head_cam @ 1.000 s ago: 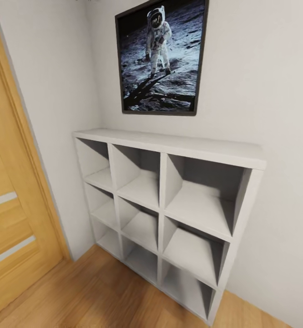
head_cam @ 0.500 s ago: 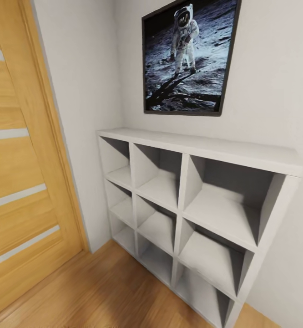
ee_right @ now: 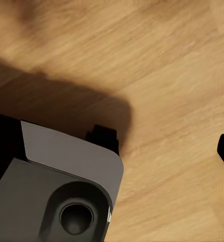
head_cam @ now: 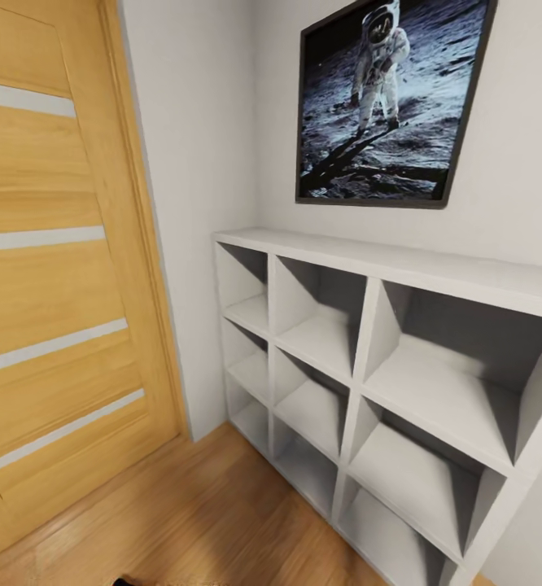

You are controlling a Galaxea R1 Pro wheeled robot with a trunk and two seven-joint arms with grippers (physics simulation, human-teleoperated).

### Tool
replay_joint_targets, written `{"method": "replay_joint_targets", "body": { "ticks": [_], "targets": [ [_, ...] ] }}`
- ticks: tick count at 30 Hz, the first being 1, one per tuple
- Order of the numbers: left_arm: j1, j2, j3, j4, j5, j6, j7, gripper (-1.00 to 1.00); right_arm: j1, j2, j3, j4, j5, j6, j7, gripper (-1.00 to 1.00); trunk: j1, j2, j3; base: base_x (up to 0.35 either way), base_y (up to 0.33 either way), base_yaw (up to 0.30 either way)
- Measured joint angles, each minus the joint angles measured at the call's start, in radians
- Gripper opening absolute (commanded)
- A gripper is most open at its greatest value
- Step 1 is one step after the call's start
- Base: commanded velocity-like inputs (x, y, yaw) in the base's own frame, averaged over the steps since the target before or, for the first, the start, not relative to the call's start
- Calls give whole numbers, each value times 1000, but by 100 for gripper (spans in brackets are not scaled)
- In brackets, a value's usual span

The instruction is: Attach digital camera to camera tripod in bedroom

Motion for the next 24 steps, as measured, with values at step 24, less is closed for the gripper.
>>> {"method": "replay_joint_targets", "body": {
  "ticks": [24],
  "targets": [
    [0,1,-1,0,-1,0,0,100,0,-6,0,1,0,-13,0,100,0,0,0,0,0,238]
  ]
}}
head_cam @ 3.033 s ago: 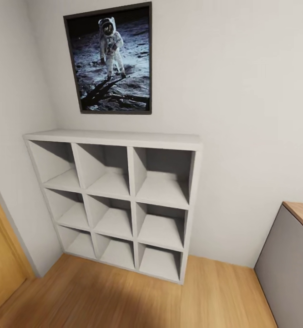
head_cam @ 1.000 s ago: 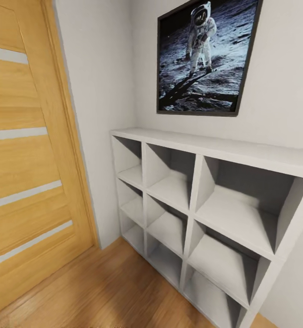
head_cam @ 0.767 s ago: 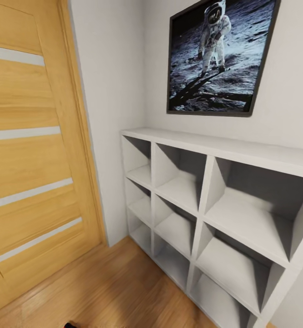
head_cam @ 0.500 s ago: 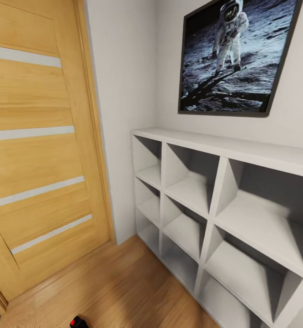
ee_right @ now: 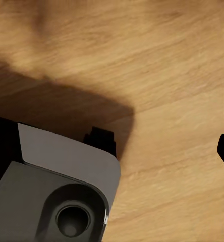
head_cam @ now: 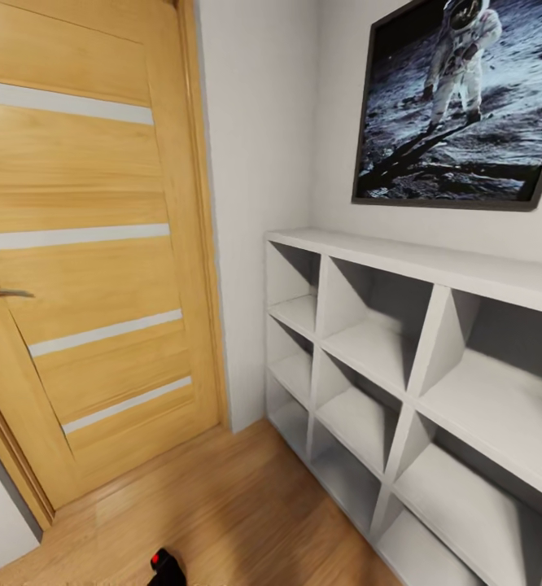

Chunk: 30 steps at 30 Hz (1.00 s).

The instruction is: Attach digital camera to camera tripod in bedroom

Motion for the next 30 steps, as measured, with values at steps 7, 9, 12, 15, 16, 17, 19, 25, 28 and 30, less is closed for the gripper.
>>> {"method": "replay_joint_targets", "body": {
  "ticks": [7,9,12,15,16,17,19,25,28,30],
  "targets": [
    [0,0,1,0,0,0,0,100,0,0,0,0,0,0,0,100,0,0,0,0,0,196],
    [0,0,1,0,0,0,0,100,0,0,0,0,0,0,0,100,0,0,0,0,0,186],
    [0,0,1,0,0,0,0,100,0,0,0,0,0,0,0,100,0,0,0,0,0,184],
    [0,0,0,0,0,0,0,100,0,0,0,0,0,0,0,100,0,0,0,0,0,183],
    [0,0,0,0,0,0,0,100,0,0,0,0,0,0,0,100,0,0,0,0,0,183],
    [0,0,0,0,0,0,0,100,0,0,0,0,0,0,0,100,0,0,0,0,0,182],
    [0,0,0,1,0,0,0,100,0,0,0,0,0,0,0,100,0,0,0,0,0,182],
    [0,0,0,0,0,0,0,100,0,0,0,0,0,0,0,100,0,0,0,0,0,182],
    [0,0,1,0,0,0,0,100,0,0,0,0,0,0,0,100,0,0,0,0,0,181],
    [0,0,1,0,0,0,0,100,0,0,0,0,0,0,0,100,0,0,0,0,0,180]
  ]
}}
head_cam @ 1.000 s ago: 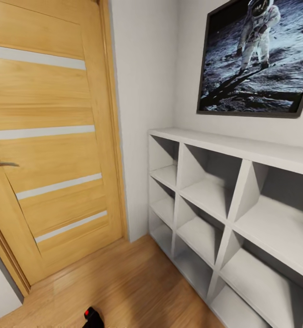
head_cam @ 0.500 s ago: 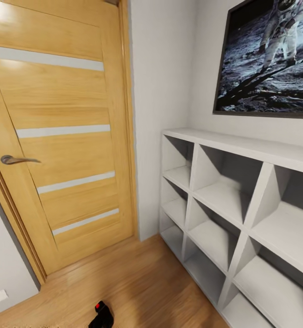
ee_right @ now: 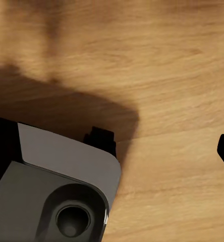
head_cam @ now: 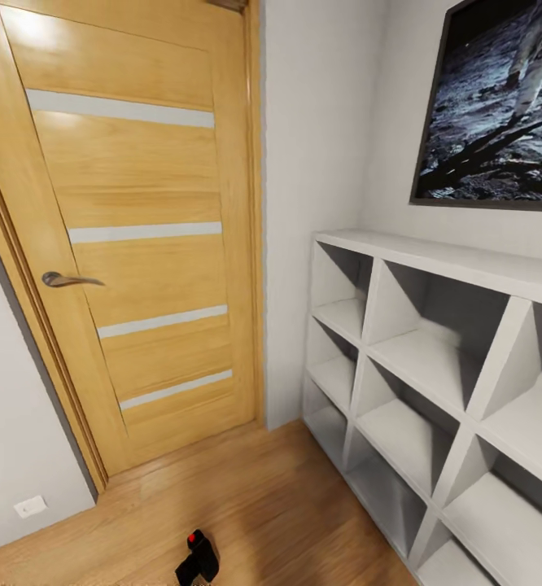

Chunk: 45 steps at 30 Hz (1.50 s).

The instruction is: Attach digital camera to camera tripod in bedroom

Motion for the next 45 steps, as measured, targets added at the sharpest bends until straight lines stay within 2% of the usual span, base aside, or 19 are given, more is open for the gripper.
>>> {"method": "replay_joint_targets", "body": {
  "ticks": [24,45],
  "targets": [
    [0,0,-1,0,0,0,0,100,0,1,0,0,0,0,0,100,0,0,0,0,0,173],
    [0,-5,3,1,6,0,-1,100,0,0,0,0,-1,2,0,100,0,0,0,0,0,12]
  ]
}}
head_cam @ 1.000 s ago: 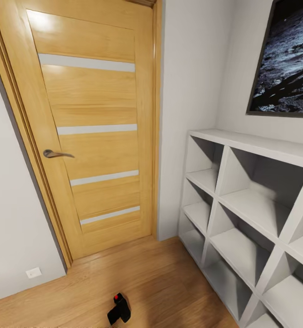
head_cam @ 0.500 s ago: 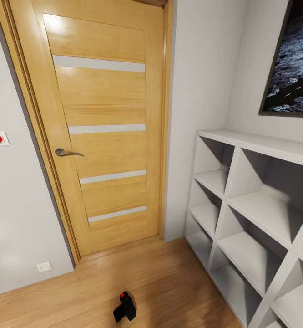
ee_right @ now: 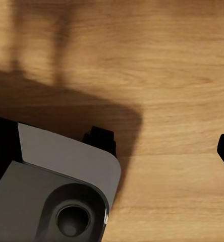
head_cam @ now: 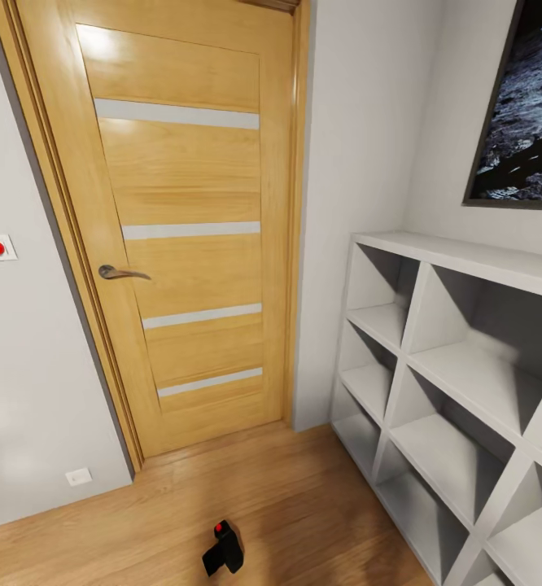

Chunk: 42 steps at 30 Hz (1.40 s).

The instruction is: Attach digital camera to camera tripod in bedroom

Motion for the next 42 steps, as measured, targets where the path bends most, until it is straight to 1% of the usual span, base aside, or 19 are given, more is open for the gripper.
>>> {"method": "replay_joint_targets", "body": {
  "ticks": [4,9,16,20,25,42],
  "targets": [
    [0,-4,-5,4,-5,4,-5,100,0,0,0,0,0,-1,0,100,0,0,0,24,-10,0],
    [0,-2,-6,9,-7,7,-7,100,0,0,0,0,0,0,0,100,0,0,0,174,-150,0],
    [0,-3,-7,10,-8,3,-6,100,0,0,0,0,0,-1,0,100,0,0,0,230,-215,0],
    [0,-2,-3,11,1,2,-6,100,0,-1,0,0,0,-1,0,100,0,0,0,243,-230,0],
    [0,-1,0,12,4,1,-5,100,0,-1,0,1,0,0,1,100,0,0,0,244,-232,0],
    [0,0,4,12,5,0,-3,100,0,-1,0,0,0,-3,1,100,0,0,0,246,-225,0]
  ]
}}
